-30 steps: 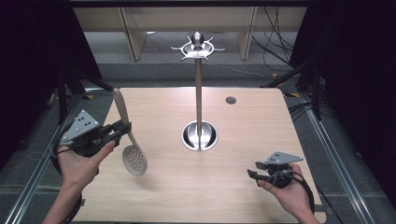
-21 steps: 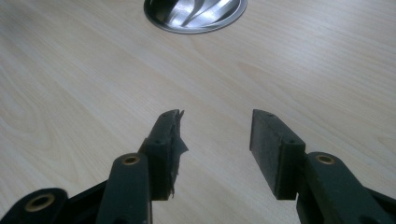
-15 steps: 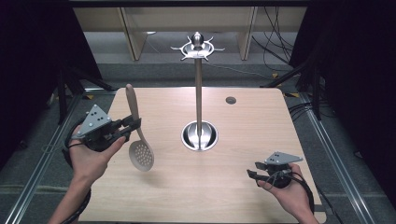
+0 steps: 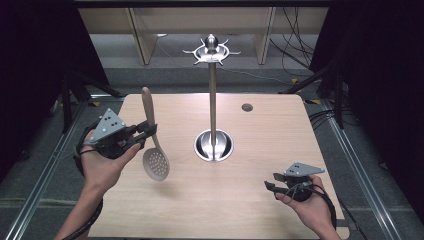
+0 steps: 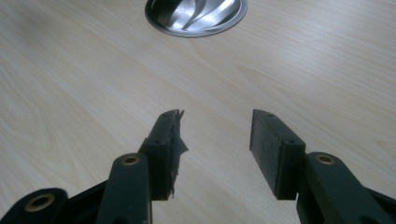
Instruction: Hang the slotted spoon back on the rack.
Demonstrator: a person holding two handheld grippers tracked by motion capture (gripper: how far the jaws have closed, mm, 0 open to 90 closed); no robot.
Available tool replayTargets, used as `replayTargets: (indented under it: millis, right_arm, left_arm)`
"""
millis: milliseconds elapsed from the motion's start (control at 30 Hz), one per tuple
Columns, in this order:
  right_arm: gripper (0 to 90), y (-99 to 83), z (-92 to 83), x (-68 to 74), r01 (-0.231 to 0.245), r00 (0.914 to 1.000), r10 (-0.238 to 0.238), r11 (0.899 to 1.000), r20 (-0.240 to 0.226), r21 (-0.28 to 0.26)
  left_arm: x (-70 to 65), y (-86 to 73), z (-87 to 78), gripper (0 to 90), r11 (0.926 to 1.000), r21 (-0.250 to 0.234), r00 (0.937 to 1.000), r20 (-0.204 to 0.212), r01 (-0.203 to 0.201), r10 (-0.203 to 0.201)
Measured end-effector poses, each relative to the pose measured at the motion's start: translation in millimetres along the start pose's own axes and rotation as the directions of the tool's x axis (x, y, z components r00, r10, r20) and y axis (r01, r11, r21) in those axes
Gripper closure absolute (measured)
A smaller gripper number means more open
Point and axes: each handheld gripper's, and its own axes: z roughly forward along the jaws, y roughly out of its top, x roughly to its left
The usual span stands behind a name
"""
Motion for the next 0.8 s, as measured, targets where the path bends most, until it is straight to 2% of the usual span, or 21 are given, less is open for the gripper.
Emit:
replayTargets:
  millis: [100, 133, 200, 233, 367, 400, 433, 733, 767, 800]
  right_arm:
    - [53.5, 0.1, 0.0, 0.1, 0.002, 1.0000, -0.002, 1.000, -0.002, 0.003]
    - [53.5, 0.1, 0.0, 0.2, 0.002, 1.0000, -0.002, 1.000, -0.001, 0.002]
    - [53.5, 0.1, -0.1, 1.3, -0.004, 1.0000, 0.004, 1.000, -0.002, 0.002]
    - [53.5, 0.3, -0.3, 0.0, 0.015, 0.9999, -0.015, 1.000, 0.004, -0.002]
    - [53.5, 0.3, -0.1, 0.0, 0.015, 0.9999, -0.015, 1.000, 0.003, -0.002]
    - [53.5, 0.3, -0.1, 0.0, 0.016, 0.9999, -0.015, 1.000, 0.004, -0.002]
    - [53.5, 0.3, -0.1, 0.0, 0.015, 0.9999, -0.015, 1.000, 0.003, -0.002]
    - [53.4, 0.0, 0.4, 0.1, 0.014, 0.9999, -0.014, 1.000, 0.005, -0.017]
    - [53.5, -0.1, 0.8, 0.3, 0.008, 1.0000, -0.008, 1.000, -0.002, -0.016]
    - [53.4, 0.3, 0.3, -0.4, 0.022, 0.9998, -0.022, 1.000, -0.001, -0.008]
  left_arm:
    - [0.1, 0.9, 2.4, 74.7, 1.0000, -0.002, 1.0000, 0.002, 0.004, -0.004]
    - [-0.6, 1.2, 4.1, 74.7, 0.9998, -0.011, 0.9999, 0.004, 0.017, -0.017]
    - [-0.4, 2.1, 5.6, 74.7, 0.9999, -0.007, 0.9999, 0.006, 0.011, -0.011]
    - [-1.1, 2.2, 6.5, 74.7, 0.9997, -0.010, 0.9998, 0.005, 0.020, -0.020]
    - [-1.9, 4.5, 10.4, 74.7, 0.9998, -0.011, 0.9998, 0.011, 0.016, -0.016]
    - [-3.2, 4.8, 10.9, 74.7, 0.9995, -0.002, 0.9994, 0.014, 0.031, -0.030]
    - [-2.6, 5.9, 12.2, 74.7, 0.9998, -0.010, 0.9998, 0.012, 0.015, -0.015]
    - [-5.3, 11.8, 21.4, 74.7, 0.9999, -0.012, 0.9996, 0.025, 0.009, -0.009]
    - [-5.7, 12.6, 22.6, 74.7, 0.9998, -0.014, 0.9995, 0.029, 0.011, -0.011]
    - [-7.1, 12.7, 22.3, 74.7, 0.9996, -0.003, 0.9993, 0.024, 0.028, -0.028]
